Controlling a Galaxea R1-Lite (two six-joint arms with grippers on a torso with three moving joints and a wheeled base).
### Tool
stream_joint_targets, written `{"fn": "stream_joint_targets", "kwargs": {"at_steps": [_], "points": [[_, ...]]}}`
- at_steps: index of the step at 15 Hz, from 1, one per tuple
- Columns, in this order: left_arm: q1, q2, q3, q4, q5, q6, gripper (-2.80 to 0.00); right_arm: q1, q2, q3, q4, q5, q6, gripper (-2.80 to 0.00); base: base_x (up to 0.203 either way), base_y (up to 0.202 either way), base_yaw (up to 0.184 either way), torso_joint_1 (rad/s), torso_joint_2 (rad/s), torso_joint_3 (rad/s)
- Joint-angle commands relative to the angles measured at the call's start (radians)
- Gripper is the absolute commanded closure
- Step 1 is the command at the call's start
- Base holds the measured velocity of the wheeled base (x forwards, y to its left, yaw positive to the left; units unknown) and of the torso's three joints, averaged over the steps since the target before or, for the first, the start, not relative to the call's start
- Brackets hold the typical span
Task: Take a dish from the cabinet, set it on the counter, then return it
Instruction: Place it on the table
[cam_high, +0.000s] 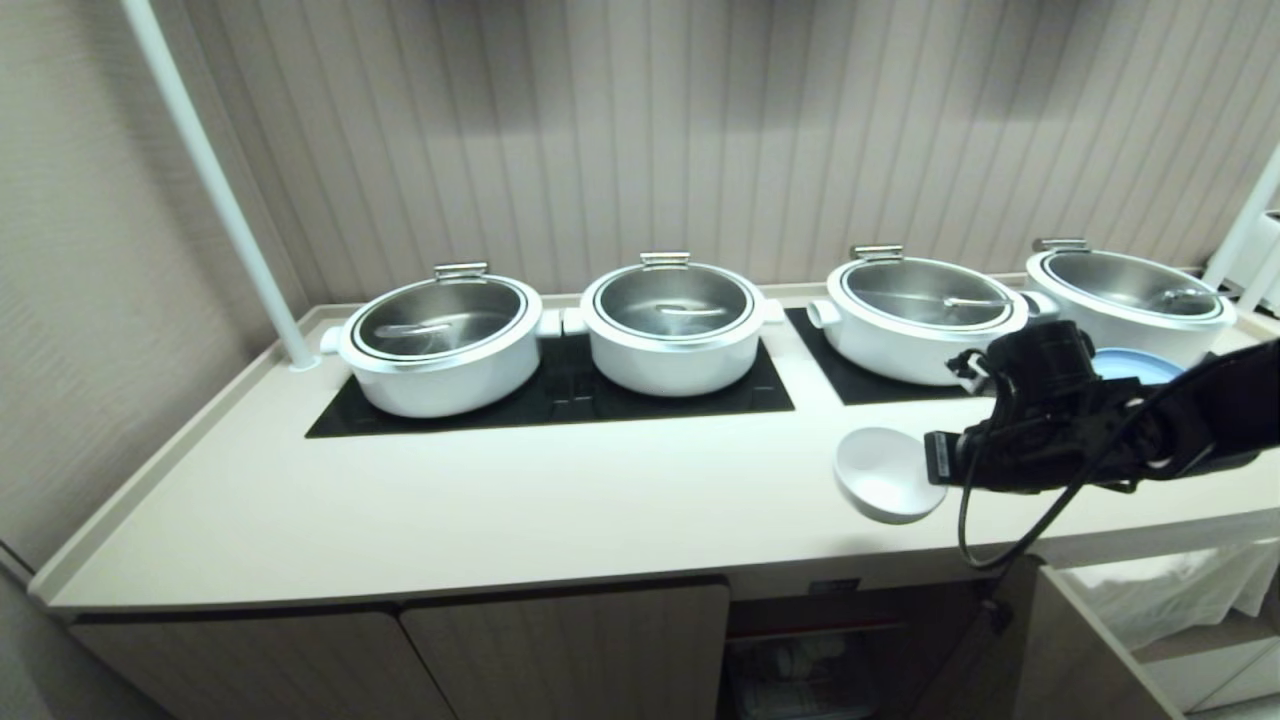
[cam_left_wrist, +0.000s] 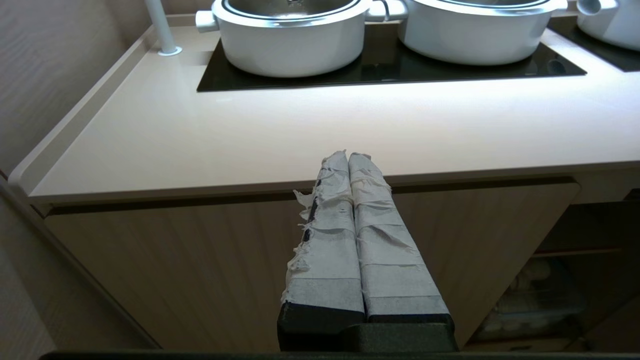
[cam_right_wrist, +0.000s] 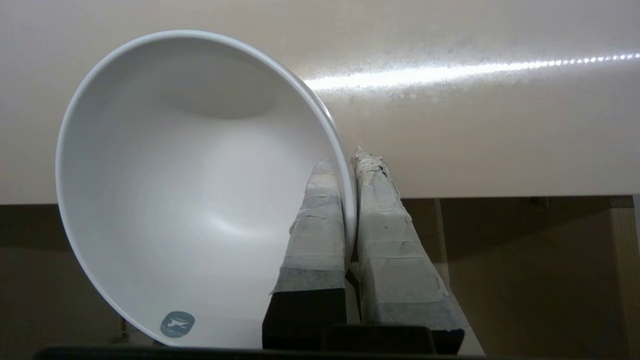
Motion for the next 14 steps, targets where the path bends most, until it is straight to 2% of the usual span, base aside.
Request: {"fn": "stream_joint_targets", "kwargs": {"at_steps": [1,3,14], "points": [[0.0,0.0,0.0,-0.001,0.0,0.0,0.0,0.0,0.045,-0.038,-0.001,0.0,0.016,0.0,0.0,0.0,0.0,0.0,0.0,0.0],[0.0,0.0,0.0,-0.001,0.0,0.0,0.0,0.0,0.078,-0.074,0.003,0.0,0.036,0.0,0.0,0.0,0.0,0.0,0.0,0.0],[0.0,0.0,0.0,-0.001,0.0,0.0,0.0,0.002,0.207,-0.202,0.007,-0.002,0.038,0.0,0.0,0.0,0.0,0.0,0.0,0.0]]}}
